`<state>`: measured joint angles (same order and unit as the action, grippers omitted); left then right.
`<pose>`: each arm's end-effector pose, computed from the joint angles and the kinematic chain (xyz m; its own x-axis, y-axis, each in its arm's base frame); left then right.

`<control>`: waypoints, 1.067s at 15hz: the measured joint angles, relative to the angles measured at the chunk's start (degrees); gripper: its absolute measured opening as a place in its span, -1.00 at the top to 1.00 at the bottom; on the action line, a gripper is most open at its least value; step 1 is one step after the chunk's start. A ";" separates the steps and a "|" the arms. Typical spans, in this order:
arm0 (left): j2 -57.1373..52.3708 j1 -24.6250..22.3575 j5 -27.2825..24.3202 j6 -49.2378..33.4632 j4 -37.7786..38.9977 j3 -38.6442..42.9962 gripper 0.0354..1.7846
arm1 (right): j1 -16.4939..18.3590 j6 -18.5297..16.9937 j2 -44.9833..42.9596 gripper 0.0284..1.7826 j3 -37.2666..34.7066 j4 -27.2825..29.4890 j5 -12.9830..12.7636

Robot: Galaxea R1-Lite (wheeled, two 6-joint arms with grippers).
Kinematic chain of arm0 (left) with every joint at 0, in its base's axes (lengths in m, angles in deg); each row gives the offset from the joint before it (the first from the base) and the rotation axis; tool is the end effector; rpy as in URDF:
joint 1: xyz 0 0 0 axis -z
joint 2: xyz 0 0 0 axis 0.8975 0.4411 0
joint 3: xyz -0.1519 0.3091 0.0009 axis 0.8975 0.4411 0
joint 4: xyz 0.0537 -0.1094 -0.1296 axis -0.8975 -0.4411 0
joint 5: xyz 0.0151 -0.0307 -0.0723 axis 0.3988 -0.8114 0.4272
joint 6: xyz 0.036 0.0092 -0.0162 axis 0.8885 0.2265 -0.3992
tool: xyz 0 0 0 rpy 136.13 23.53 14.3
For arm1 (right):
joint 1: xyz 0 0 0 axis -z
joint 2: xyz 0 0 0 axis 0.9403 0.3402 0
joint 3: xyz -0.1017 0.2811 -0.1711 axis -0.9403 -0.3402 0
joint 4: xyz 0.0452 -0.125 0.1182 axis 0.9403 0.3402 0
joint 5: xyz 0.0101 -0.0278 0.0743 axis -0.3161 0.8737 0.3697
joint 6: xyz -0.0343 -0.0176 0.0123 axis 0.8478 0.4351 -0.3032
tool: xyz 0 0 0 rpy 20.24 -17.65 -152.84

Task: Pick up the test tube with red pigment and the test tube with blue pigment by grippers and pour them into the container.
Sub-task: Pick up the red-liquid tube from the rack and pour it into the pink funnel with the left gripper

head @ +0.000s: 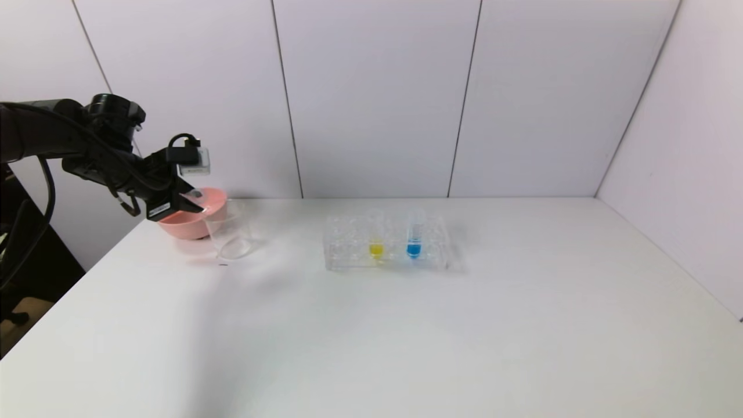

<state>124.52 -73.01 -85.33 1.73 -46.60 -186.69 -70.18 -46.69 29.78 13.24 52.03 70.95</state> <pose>0.4411 0.0562 0.2415 0.6594 -0.2652 -0.7035 0.7452 0.3543 0.5649 -0.0629 0.0000 0.0749 1.0000 0.0011 -0.0047 -0.0011 1.0000 -0.0042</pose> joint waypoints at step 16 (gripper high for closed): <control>0.05 1.52 6.92 -0.39 -1.38 -0.79 0.52 | 0.00 0.00 0.00 -0.99 0.00 0.00 0.00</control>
<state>124.57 -71.48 -78.41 1.34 -47.98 -187.48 -70.18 -46.69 29.78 13.24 52.03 70.95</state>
